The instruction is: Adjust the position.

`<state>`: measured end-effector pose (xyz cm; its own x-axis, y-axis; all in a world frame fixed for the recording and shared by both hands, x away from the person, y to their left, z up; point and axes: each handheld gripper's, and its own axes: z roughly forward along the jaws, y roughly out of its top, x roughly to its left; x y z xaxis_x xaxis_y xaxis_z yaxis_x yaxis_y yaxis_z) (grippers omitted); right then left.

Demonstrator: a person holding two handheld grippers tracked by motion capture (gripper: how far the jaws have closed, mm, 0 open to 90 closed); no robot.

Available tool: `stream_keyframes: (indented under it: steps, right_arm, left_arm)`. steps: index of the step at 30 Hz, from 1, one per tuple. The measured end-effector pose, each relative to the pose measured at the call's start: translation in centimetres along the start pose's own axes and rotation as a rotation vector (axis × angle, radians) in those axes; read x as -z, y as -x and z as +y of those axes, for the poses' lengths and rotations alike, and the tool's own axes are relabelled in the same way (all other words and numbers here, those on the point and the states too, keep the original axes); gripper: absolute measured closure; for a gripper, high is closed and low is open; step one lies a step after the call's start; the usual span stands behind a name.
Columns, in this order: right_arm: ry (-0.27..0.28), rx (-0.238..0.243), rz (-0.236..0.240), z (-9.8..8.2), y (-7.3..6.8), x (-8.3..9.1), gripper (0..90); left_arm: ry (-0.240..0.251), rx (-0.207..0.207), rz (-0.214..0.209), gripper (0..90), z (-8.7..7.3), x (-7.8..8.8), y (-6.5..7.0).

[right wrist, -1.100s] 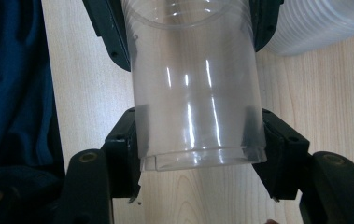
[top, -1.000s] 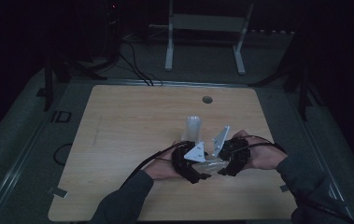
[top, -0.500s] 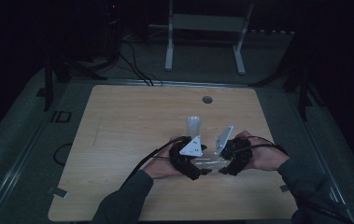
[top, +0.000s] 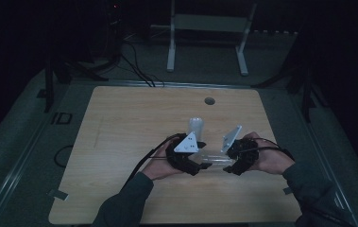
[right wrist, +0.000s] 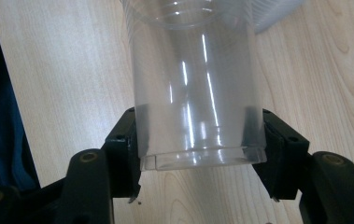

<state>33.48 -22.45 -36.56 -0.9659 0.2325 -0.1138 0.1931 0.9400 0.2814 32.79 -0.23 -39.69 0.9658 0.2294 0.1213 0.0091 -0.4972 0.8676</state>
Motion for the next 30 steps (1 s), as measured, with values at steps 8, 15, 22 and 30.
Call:
stream_keyframes:
  steps: [8, 15, 22, 30]
  right_arm:
    - [0.031, -0.040, -0.023, -0.9, 0.3, 0.3, 41.3]
    - [0.063, -0.066, -0.042, -1.5, 0.6, 0.6, 41.3]
    - [0.084, -0.096, -0.058, -2.0, 0.8, 0.7, 41.3]
    - [0.130, -0.128, -0.075, -2.4, 1.0, 0.8, 41.3]
  left_arm:
    - [0.019, 0.024, 0.015, 30.4, -0.2, 0.5, -0.3]
    - [0.025, 0.023, 0.020, 30.3, -0.3, 0.7, -0.3]
    - [0.032, 0.031, 0.029, 30.3, -0.4, 0.9, -0.5]
    - [0.033, 0.039, 0.030, 31.2, -0.6, 0.9, -0.5]
